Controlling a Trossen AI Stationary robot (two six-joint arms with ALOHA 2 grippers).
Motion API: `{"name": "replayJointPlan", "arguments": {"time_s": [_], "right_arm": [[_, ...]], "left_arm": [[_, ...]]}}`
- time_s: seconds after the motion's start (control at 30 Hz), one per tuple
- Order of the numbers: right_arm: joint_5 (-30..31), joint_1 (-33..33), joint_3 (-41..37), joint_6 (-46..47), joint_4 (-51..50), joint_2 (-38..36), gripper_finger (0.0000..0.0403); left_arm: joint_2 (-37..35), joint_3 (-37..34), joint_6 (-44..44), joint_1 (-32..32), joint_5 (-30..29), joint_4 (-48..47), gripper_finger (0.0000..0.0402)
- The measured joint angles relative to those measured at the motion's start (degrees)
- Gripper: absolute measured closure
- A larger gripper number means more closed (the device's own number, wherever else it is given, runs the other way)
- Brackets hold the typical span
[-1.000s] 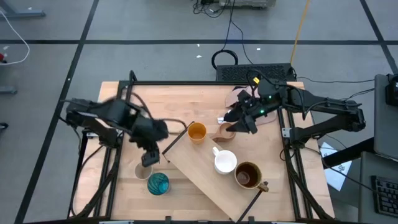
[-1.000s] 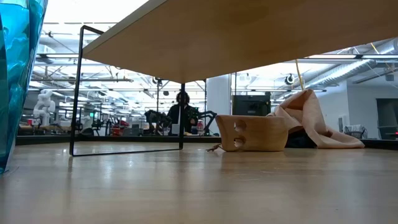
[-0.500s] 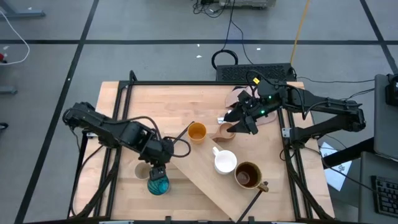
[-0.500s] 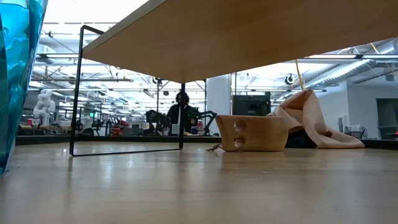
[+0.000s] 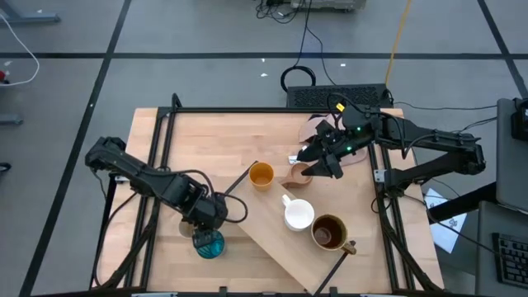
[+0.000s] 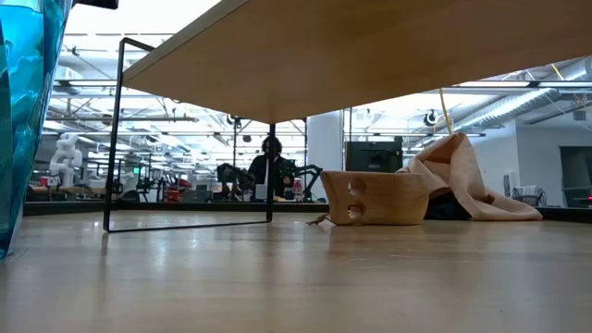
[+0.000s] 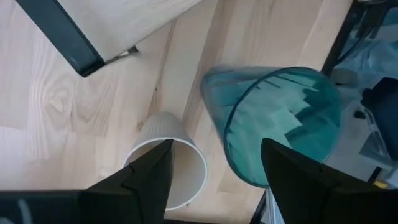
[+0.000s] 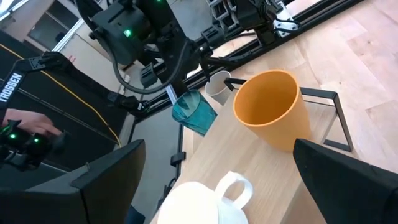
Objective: Stack small to large cups/mugs on shelf
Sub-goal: Put the blue cup on the shelf
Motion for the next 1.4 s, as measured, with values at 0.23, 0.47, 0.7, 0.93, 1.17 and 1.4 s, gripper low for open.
{"name": "replayJointPlan", "arguments": {"time_s": [0.23,0.47,0.7,0.93,1.17,1.4], "right_arm": [[0.0,0.0,0.0,0.0,0.09,0.0,0.0003],[0.07,0.0,0.0,1.02,0.09,0.0,0.0003],[0.13,0.02,0.0,1.66,0.09,0.0,0.0003],[0.33,0.02,0.0,1.71,0.71,0.02,0.0003],[0.39,0.02,0.0,1.66,0.75,0.02,0.0003],[0.46,0.0,0.0,1.14,0.75,0.02,0.0003]], "left_arm": [[0.0,-2.27,0.65,-1.18,-0.09,0.01,0.0163],[0.0,-5.55,0.55,-1.2,0.02,2.01,0.0163],[0.02,-8.34,0.09,-1.33,0.4,5.47,0.0165],[0.0,-8.87,0.76,-1.05,1.7,6.6,0.0268],[0.0,-8.89,2.23,-0.97,1.88,8.63,0.0389],[-0.35,-7.5,1.44,0.77,6.6,8.46,0.0396]]}}
